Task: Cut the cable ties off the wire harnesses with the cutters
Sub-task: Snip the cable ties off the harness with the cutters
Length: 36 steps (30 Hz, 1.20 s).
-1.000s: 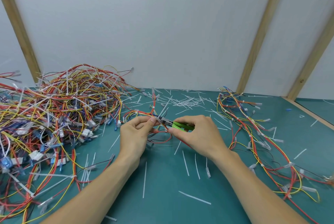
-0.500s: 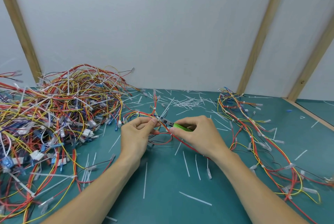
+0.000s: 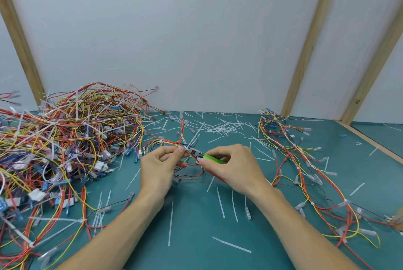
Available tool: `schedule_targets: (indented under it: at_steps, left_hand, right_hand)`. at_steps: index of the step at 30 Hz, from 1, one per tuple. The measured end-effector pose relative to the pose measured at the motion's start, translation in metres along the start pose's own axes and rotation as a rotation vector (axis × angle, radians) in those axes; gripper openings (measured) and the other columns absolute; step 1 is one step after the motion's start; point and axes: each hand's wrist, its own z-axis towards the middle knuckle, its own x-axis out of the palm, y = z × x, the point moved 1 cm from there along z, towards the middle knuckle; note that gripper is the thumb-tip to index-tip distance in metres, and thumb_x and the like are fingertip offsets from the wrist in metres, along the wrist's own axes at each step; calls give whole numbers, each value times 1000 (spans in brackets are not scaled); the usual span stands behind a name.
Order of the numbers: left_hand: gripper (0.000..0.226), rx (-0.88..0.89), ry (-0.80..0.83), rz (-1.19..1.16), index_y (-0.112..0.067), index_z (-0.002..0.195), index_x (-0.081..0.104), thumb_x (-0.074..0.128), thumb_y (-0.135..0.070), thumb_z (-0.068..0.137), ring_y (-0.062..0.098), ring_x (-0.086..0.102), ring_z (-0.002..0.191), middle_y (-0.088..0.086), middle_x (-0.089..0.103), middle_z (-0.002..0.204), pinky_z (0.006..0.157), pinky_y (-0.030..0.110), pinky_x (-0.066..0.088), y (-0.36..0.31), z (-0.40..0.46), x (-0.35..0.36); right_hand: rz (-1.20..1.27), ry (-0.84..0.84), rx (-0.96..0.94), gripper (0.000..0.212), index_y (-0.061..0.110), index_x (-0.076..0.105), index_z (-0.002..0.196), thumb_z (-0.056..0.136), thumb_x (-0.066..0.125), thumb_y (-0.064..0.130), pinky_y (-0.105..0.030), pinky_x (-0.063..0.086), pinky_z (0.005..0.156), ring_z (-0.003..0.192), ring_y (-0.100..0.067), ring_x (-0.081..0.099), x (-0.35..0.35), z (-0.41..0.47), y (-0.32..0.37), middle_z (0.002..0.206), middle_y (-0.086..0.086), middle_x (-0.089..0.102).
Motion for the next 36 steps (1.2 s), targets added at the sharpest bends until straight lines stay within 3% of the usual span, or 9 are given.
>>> schedule_targets:
  at_steps: [7, 10, 16, 23, 28, 32, 36]
  left_hand:
    - [3, 8, 21, -30, -6, 87, 75, 75, -9, 88, 11, 72, 62, 4, 78, 80, 59, 12, 51, 0, -1, 0]
    - [3, 18, 17, -41, -7, 84, 75, 78, -7, 84, 11, 70, 61, 4, 77, 77, 58, 12, 51, 1, -1, 1]
    - [6, 24, 4, -30, -8, 81, 75, 80, -9, 82, 10, 68, 59, 5, 77, 75, 57, 12, 50, 4, 0, 1]
    - [9, 19, 8, -34, -7, 82, 74, 82, -13, 80, 11, 68, 57, 4, 76, 73, 57, 12, 50, 4, 0, 0]
    - [9, 9, 9, -47, -6, 83, 74, 81, -10, 81, 11, 69, 59, 5, 77, 76, 57, 12, 51, 4, 1, 0]
    - [11, 10, -1, -42, -6, 85, 74, 82, -12, 81, 12, 70, 58, 4, 77, 75, 56, 12, 50, 3, 1, 0]
    - [11, 9, -13, -37, -8, 86, 74, 81, -15, 82, 9, 70, 58, 2, 77, 75, 55, 10, 48, 1, 0, 0]
  right_hand:
    - [26, 16, -2, 23, 41, 81, 88, 83, 72, 62, -15, 35, 55, 58, -3, 52, -2, -2, 2, 54, 21, 59]
    - [38, 33, -3, 23, 45, 81, 88, 84, 70, 64, -26, 41, 58, 55, -8, 44, -2, -3, 3, 54, 12, 58]
    - [17, 71, -10, 27, 51, 78, 90, 82, 61, 72, -28, 37, 54, 54, -10, 34, -1, -3, 4, 50, 5, 50]
    - [15, 82, 16, 23, 63, 72, 89, 77, 59, 77, -31, 44, 56, 56, -9, 34, 0, -1, 2, 68, -2, 71]
    - [-4, 79, 24, 24, 65, 70, 91, 76, 58, 79, -35, 49, 59, 57, -9, 36, 1, 0, 1, 76, -2, 75]
    - [0, 56, 25, 26, 57, 76, 92, 80, 62, 74, -31, 39, 55, 55, -11, 36, 1, -1, 0, 57, 0, 60]
    - [172, -8, 121, 30, 29, 79, 82, 85, 70, 58, -32, 53, 65, 54, -2, 58, -1, 0, 5, 70, 12, 74]
